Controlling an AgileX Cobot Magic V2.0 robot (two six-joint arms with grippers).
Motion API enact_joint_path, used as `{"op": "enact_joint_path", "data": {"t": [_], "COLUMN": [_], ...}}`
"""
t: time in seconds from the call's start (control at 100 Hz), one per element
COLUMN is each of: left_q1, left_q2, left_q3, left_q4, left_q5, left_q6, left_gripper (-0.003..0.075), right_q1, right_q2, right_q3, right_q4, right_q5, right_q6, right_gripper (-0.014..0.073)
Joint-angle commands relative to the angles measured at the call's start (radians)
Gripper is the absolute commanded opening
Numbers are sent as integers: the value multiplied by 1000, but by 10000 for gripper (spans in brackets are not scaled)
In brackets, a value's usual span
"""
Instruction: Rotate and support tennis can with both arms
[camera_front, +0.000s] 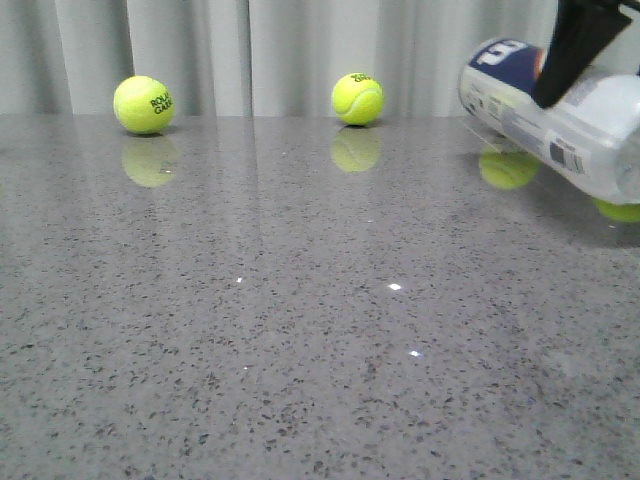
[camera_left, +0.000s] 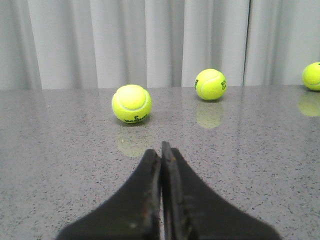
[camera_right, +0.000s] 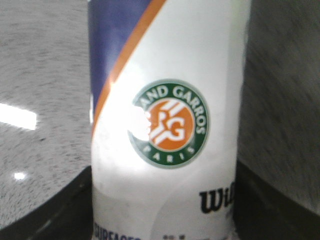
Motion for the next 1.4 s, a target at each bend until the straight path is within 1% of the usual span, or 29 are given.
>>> {"op": "enact_joint_path", "data": {"t": [0.0, 0.08, 0.18, 0.25, 0.35, 0.42, 0.51, 0.56, 0.66, 0.95, 0.99, 1.04, 1.09, 1.14, 1.18, 1.24, 1.39], "left_q1": [-6, -6, -6, -6, -6, -6, -6, -6, -6, -6, -6, -6, -6, -6, -6, -6, -6], "left_q2": [-30, -30, -30, -30, -30, -30, -30, -30, -30, -30, -30, -30, -30, -30, -30, -30, -30], "left_q3": [36, 36, 36, 36, 36, 36, 36, 36, 36, 36, 36, 36, 36, 36, 36, 36, 36], "left_q4": [-1, -1, -1, -1, -1, -1, -1, -1, -1, -1, -1, -1, -1, -1, -1, -1, -1], "left_q5": [-79, -79, -79, -79, -79, -79, -79, -79, -79, -79, -79, -79, -79, -79, -79, -79, -79], "left_q6": [-11, -11, -11, -11, -11, -11, -11, -11, -11, -11, -11, -11, -11, -11, -11, -11, -11], "left_gripper": [-19, -19, -19, -19, -19, -19, -19, -19, -19, -19, -19, -19, -19, -19, -19, -19, -19], "right_q1": [68, 147, 237, 294, 349, 376, 398, 407, 420, 421, 421, 421, 421, 422, 423, 425, 436], "right_q2": [-34, -25, -9, 2, 25, 48, 75, 89, 115, 170, 170, 169, 169, 169, 169, 169, 167], "right_q3": [-104, -157, -182, -184, -184, -184, -184, -184, -184, -184, -184, -184, -184, -184, -184, -185, -185], "right_q4": [-24, -111, -212, -255, -263, -263, -262, -262, -261, -261, -261, -263, -263, -264, -270, -279, -307], "right_q5": [5, -2, -44, -70, -90, -92, -92, -92, -93, -103, -108, -110, -109, -109, -109, -108, -107], "right_q6": [-112, -196, -316, -430, -628, -742, -851, -891, -927, -939, -939, -939, -939, -939, -939, -940, -940], "right_gripper": [286, 286, 286, 286, 286, 286, 286, 286, 286, 294, 321, 385, 477, 598, 671, 641, 645]}}
